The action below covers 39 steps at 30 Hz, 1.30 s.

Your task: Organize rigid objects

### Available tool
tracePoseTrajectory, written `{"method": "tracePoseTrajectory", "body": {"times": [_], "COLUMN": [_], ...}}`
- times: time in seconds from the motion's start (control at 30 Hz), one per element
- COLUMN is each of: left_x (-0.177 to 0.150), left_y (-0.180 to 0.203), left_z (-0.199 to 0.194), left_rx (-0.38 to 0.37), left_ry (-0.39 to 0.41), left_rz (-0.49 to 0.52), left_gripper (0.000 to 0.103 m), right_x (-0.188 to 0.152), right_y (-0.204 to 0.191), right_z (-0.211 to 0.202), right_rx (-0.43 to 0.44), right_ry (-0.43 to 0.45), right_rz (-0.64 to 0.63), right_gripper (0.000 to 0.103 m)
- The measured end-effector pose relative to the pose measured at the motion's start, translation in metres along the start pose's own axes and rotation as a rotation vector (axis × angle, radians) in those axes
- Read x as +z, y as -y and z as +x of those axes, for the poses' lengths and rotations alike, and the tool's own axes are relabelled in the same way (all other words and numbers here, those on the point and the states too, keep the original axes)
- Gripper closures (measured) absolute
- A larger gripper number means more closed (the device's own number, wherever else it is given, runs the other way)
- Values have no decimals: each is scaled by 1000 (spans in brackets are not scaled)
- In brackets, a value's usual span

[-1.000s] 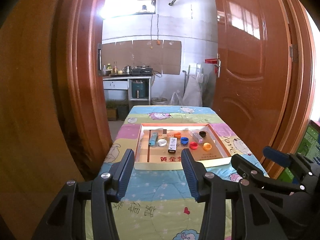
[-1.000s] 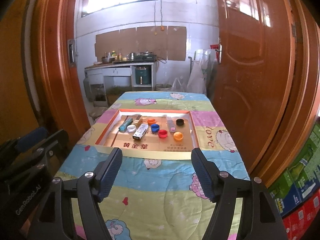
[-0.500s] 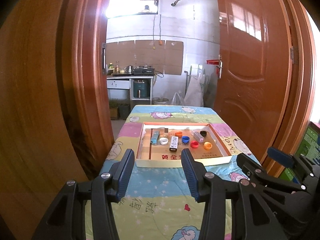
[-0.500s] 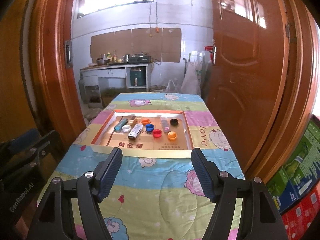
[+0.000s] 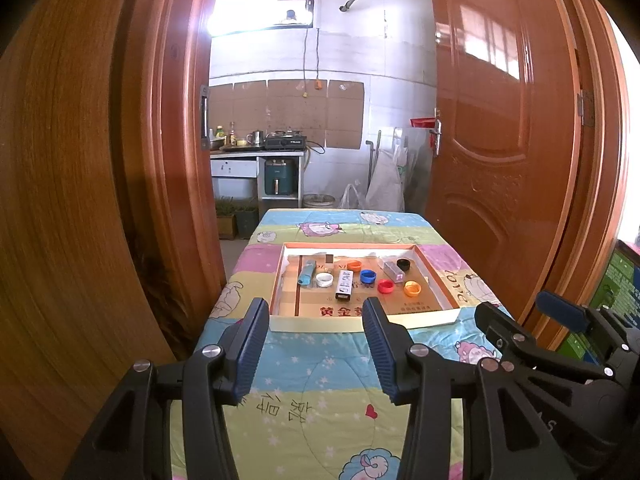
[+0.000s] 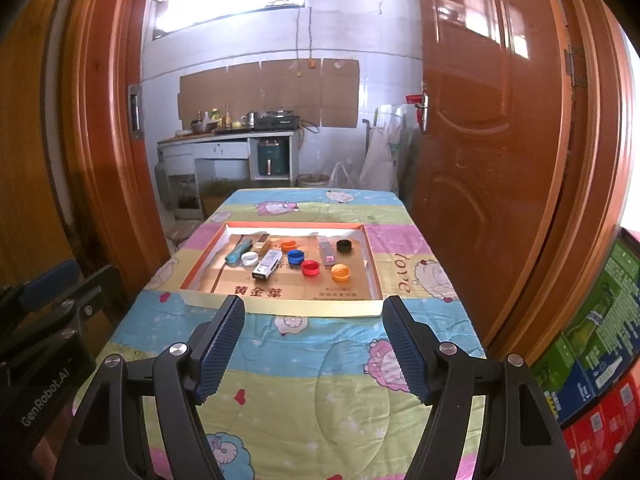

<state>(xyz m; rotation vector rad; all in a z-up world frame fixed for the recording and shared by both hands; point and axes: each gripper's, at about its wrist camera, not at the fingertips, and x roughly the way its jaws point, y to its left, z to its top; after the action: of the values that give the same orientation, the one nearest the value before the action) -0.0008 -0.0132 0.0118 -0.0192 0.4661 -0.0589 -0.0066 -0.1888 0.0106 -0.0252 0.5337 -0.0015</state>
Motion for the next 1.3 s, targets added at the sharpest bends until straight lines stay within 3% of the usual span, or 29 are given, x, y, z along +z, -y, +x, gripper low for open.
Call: {"method": "tracePoseTrajectory", "body": {"times": [1.3], "left_x": [-2], "left_y": [-1], "left_z": [-4], "left_rx": [4], "left_ry": [1], "left_rz": [10], "left_gripper": [55], "right_x": [1], "right_y": [1], "right_z": [-3], "right_rx": [-1], "right_ry": [4], "right_rz": [3], "right_gripper": [30]}}
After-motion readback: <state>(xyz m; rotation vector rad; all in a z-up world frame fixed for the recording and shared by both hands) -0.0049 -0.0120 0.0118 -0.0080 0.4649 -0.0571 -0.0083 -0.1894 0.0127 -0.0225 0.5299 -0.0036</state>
